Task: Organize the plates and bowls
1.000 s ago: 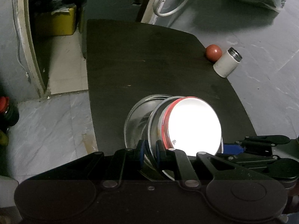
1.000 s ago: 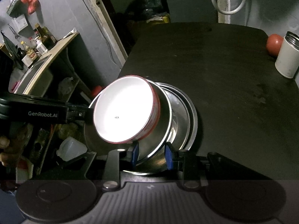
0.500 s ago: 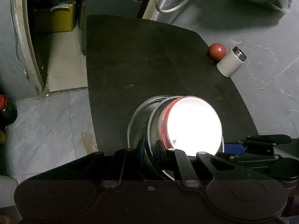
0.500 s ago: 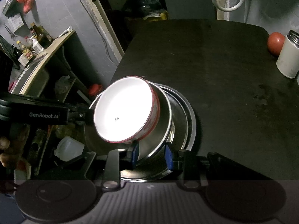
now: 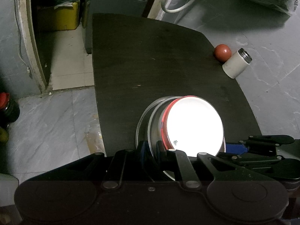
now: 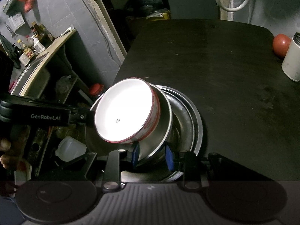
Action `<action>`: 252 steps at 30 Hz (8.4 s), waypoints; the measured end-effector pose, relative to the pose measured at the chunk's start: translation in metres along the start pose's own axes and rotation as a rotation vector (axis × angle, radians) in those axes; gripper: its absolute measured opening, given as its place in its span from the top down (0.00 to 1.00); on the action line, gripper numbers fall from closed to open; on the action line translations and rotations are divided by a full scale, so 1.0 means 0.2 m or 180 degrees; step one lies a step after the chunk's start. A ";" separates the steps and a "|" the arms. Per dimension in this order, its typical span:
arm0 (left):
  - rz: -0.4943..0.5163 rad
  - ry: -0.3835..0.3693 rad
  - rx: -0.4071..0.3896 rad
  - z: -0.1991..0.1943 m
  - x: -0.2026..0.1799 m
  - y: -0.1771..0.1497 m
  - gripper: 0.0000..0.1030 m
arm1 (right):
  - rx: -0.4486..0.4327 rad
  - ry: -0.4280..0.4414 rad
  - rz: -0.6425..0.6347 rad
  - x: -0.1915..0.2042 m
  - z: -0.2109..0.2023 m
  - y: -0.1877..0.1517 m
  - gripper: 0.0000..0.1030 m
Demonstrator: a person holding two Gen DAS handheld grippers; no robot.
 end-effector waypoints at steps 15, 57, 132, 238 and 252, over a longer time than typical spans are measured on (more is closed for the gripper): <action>0.0008 0.0005 0.0031 0.03 0.00 0.01 0.89 | -0.0001 -0.0053 0.0034 0.01 0.01 -0.01 0.68; 0.0115 0.0010 0.0042 0.04 -0.02 0.02 0.88 | -0.0022 -0.0108 0.0143 0.00 0.00 -0.03 0.68; 0.0012 0.0604 -0.0567 -0.20 -0.11 -0.07 0.27 | -0.0590 -0.0095 -0.0193 -0.04 -0.26 -0.13 0.14; 0.0722 0.0027 -0.1152 -0.81 0.02 -0.84 0.01 | -0.1351 -0.1062 0.0721 0.50 -0.70 -0.90 0.00; 0.0719 0.0056 -0.1119 -0.80 0.02 -0.84 0.01 | -0.1297 -0.1011 0.0721 0.49 -0.67 -0.90 0.00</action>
Point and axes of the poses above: each gripper's, at about its wrist camera, not at the fingertips, and z roughly the way its jaws point, x to its left, y to its top, the point moved 6 cm from there along z, roughly the way its jaws point, and after that the axes turned 5 degrees about -z, right-handed, at the moved point
